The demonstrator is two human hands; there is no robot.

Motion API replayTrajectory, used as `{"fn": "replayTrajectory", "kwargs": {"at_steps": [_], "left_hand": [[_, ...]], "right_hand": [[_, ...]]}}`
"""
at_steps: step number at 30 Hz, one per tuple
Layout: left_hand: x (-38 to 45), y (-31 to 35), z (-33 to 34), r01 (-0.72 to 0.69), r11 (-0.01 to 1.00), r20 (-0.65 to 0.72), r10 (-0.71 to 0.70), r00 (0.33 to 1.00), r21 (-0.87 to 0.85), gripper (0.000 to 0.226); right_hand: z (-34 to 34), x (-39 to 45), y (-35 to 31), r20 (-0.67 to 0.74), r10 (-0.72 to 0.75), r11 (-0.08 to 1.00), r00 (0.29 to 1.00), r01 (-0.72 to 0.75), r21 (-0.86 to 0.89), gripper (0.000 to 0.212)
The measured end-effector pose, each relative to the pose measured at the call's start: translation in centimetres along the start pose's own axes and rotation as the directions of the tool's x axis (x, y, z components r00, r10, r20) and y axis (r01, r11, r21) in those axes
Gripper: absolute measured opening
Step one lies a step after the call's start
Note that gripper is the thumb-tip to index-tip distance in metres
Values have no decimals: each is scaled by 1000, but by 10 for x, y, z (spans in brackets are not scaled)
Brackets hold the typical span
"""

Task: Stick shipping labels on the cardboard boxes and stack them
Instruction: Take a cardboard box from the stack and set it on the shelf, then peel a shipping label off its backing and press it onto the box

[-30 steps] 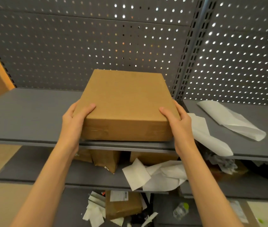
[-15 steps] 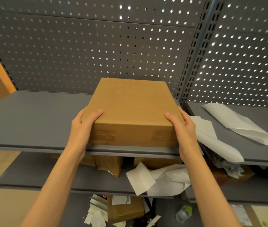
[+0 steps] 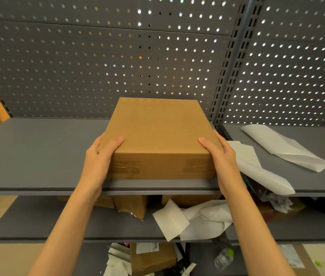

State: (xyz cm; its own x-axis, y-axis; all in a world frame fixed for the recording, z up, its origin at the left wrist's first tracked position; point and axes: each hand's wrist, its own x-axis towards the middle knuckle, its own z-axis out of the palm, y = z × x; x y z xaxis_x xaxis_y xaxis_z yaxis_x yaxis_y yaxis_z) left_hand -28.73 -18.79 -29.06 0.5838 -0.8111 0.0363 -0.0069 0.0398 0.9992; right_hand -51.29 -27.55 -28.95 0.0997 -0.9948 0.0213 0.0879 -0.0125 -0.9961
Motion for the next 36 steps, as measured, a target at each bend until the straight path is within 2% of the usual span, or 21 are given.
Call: {"fn": "replayTrajectory", "kwargs": {"at_steps": [3, 5, 8, 12, 15, 19, 22, 27, 36], "left_hand": [[1, 1, -2, -14, 997, 6, 14, 1000, 72, 51], [2, -1, -6, -30, 986, -14, 33, 999, 162, 61], [0, -1, -12, -92, 929, -65, 123, 990, 358, 75], [-7, 11, -10, -280, 745, -49, 386, 921, 605, 60], [-12, 21, -2, -413, 576, 46, 545, 837, 705, 45], [-19, 28, 18, -535, 374, 181, 668, 722, 758, 31], [-25, 32, 38, -617, 267, 286, 705, 649, 740, 29], [-38, 29, 71, -694, 204, 379, 716, 587, 690, 23], [-58, 22, 129, -716, 217, 395, 712, 581, 664, 18]], "right_hand": [[0, -1, -1, 18, -4, 1000, 1000, 4, -18, 66], [0, -2, -3, 29, -12, 998, 999, 14, -55, 66], [0, -5, -7, 13, -79, 973, 997, 80, -215, 64], [-7, -11, -12, -33, -208, 911, 978, 181, -371, 58], [-18, -18, -17, -76, -276, 887, 958, 224, -405, 46], [-38, -29, -21, -130, -360, 815, 924, 243, -526, 38], [-56, -35, -20, -95, -398, 681, 913, 224, -697, 40], [-76, -44, -15, -10, -377, 525, 926, 205, -826, 41], [-106, -35, -7, 136, -282, 309, 950, 224, -924, 44]]}}
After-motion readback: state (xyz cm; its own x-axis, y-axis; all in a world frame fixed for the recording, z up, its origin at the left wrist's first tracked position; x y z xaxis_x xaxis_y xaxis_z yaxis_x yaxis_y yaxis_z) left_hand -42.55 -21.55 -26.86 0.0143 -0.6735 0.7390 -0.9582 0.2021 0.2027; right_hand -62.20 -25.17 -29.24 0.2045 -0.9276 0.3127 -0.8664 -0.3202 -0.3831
